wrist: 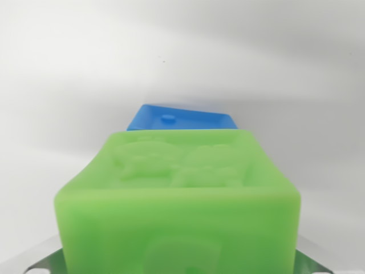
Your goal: Stack cube
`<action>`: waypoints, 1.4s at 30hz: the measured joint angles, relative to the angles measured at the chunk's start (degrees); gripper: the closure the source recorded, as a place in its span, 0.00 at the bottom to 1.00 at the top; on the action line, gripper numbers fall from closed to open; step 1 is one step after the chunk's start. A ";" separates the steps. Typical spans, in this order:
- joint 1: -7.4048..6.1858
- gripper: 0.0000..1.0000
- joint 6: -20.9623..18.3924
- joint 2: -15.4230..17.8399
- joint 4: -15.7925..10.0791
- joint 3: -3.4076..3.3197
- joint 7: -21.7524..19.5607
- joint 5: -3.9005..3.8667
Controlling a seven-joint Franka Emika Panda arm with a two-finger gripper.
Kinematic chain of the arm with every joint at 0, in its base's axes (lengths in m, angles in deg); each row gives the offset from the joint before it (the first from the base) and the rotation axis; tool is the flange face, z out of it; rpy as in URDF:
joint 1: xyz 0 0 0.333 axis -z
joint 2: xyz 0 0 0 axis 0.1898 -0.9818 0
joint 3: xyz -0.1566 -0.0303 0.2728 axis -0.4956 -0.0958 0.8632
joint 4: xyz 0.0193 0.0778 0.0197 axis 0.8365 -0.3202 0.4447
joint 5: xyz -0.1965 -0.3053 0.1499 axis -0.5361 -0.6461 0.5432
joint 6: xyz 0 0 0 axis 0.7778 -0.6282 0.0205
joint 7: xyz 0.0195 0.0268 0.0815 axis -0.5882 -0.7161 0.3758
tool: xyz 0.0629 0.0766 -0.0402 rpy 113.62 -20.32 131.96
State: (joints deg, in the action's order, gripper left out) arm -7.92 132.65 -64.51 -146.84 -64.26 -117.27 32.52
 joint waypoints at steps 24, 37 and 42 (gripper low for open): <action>0.09 0.00 1.07 -1.18 0.21 0.12 0.01 0.02; 0.09 0.00 1.08 -1.22 0.22 0.12 0.01 0.02; 0.09 0.00 1.08 -1.22 0.22 0.12 0.01 0.02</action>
State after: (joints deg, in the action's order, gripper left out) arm -7.83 133.73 -65.73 -146.62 -64.14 -117.26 32.54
